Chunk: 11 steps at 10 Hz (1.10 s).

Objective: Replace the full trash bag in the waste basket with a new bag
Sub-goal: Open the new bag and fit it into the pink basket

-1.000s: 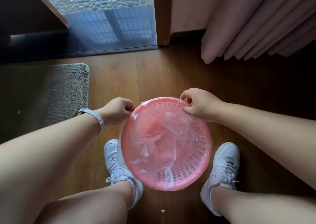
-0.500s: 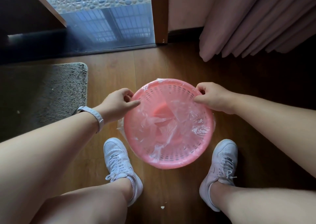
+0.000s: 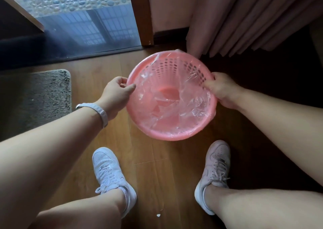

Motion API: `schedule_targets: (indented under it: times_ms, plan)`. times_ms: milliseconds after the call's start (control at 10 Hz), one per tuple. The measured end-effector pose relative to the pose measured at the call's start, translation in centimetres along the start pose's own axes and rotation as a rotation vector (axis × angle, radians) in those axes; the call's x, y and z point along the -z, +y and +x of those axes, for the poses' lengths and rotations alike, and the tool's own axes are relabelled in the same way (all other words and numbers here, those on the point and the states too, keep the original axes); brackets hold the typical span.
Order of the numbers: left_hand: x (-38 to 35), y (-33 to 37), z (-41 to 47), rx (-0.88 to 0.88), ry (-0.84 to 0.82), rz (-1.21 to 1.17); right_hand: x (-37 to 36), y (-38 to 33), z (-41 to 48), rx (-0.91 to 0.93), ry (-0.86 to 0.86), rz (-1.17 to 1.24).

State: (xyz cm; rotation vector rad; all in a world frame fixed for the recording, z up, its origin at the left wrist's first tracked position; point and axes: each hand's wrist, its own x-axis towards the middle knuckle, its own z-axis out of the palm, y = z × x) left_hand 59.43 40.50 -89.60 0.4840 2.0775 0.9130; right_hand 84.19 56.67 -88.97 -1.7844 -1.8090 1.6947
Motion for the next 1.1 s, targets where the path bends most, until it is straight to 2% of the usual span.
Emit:
schedule_targets:
  times_ms: [200, 400, 600, 700, 900, 1000, 1100]
  plan:
    - [-1.2, -0.2, 0.3, 0.005, -0.026, 0.028, 1.6, 0.6, 0.7, -0.035, 0.06, 0.188]
    - [-1.7, 0.4, 0.7, 0.035, -0.016, 0.001, 2.3, 0.9, 0.3, -0.009, 0.177, -0.001]
    - [-1.7, 0.2, 1.0, 0.041, -0.008, -0.057, 1.4, 1.6, 0.1, -0.087, 0.1, -0.034]
    - [-2.0, -0.1, 1.5, -0.012, -0.004, -0.044, 1.0, 1.8, 0.6, -0.073, 0.083, -0.036]
    - [-3.0, 0.7, 2.7, -0.052, -0.051, -0.083, 1.5, 2.3, 1.5, -0.115, 0.131, 0.054]
    - [-3.7, 1.7, 1.2, -0.053, 0.011, 0.001, 2.0, 2.9, 0.0, -0.113, 0.204, -0.005]
    - [-2.9, 3.6, -1.5, -0.117, 0.084, 0.216, 3.0, 1.4, -3.0, -0.005, 0.24, -0.132]
